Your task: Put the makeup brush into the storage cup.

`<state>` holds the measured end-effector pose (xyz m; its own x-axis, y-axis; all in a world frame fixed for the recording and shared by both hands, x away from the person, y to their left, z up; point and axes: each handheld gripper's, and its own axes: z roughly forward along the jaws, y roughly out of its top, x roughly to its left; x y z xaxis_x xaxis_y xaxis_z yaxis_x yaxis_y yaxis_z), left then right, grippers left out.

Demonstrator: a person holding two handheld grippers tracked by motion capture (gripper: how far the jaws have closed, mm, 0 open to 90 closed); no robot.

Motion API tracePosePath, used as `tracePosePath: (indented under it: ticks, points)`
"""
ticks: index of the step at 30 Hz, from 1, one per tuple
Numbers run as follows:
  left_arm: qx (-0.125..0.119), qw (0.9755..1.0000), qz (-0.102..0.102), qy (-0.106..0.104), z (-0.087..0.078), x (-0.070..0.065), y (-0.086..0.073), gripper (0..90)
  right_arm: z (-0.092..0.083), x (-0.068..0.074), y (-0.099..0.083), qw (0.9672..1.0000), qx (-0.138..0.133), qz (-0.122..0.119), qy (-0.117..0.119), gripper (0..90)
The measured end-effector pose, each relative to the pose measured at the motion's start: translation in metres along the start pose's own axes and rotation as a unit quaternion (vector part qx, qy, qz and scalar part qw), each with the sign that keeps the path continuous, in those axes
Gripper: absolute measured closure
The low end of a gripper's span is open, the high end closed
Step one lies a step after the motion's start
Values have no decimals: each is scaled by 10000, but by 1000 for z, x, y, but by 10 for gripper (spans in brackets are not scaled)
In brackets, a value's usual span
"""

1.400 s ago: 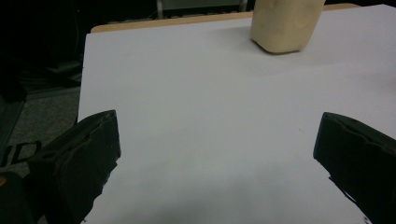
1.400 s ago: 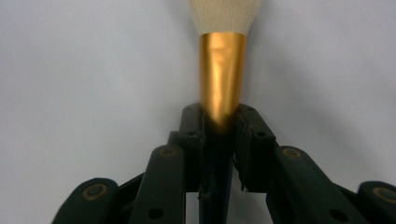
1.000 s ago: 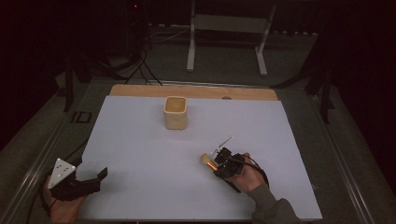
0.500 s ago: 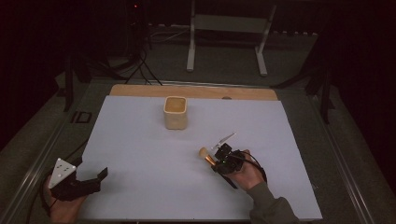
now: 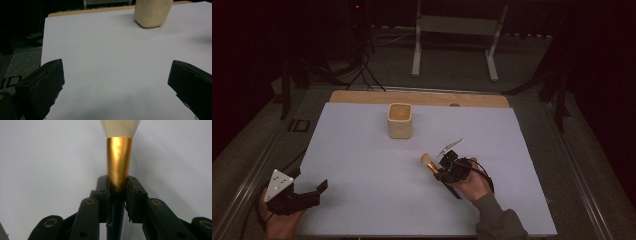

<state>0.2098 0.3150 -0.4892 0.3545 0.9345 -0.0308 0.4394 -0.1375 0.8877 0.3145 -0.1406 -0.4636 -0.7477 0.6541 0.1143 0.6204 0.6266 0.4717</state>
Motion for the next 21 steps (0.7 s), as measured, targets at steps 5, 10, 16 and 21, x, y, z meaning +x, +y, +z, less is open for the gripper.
tracePosePath:
  ticks: [5, 10, 16, 21]
  points:
    - [2, 10000, 4, -3, 0, 0, 0, 18, -1, 0, 3, 9999, -109, -13, 1, 740]
    - [4, 10000, 13, -6, 0, 0, 0, 18, -2, 3, 7, 9997, -231, -26, -46, 740]
    - [-3, 10000, 3, -9, 0, 0, 0, 18, -4, 5, 12, 9992, -395, -20, -77, 741]
    - [11, 10000, 18, -15, 1, -1, 0, 18, -4, 4, 16, 9982, -585, 41, -77, 740]
